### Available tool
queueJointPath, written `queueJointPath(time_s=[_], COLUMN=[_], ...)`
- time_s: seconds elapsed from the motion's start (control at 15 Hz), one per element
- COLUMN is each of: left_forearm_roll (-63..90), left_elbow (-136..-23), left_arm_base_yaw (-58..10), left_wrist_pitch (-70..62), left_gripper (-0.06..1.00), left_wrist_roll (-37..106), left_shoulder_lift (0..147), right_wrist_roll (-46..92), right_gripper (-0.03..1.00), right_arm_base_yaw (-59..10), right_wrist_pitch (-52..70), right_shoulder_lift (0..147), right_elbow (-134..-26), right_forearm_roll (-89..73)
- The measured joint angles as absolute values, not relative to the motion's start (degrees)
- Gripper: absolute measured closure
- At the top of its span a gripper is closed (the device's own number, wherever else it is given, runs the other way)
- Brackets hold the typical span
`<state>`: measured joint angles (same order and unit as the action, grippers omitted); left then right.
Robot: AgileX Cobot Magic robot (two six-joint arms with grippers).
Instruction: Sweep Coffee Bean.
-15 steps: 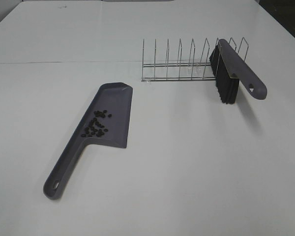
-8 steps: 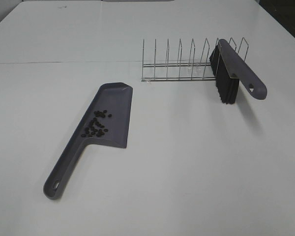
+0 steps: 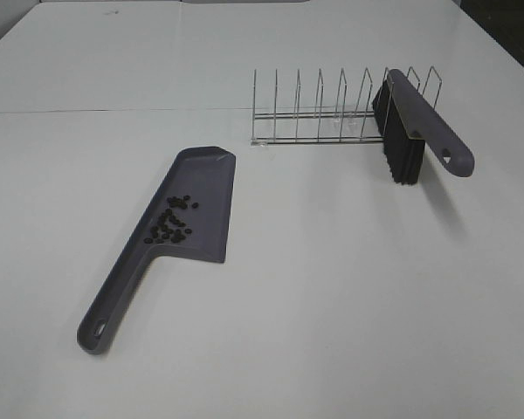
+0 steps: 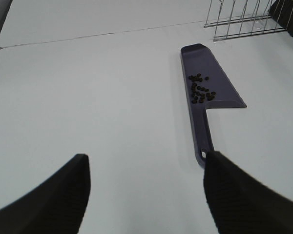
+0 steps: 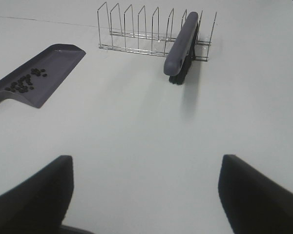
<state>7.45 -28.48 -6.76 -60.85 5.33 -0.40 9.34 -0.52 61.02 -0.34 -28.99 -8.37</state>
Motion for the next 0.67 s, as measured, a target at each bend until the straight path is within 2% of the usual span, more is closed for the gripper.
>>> queueJointPath(time_s=[0.67], left_forearm_roll=[7.4], left_elbow=[-28.5], left_arm_base_yaw=[-6.8], left_wrist_pitch=[-60.8], left_gripper=[0.32], left_wrist_roll=[5.3], left_shoulder_lift=[-0.4], right_wrist_roll=[9.3], right_gripper=[0.20], right_arm_base_yaw=[-0.5], right_wrist_pitch=[61.0], right_shoulder_lift=[-0.3], right_elbow=[-29.0], right_forearm_roll=[-8.4])
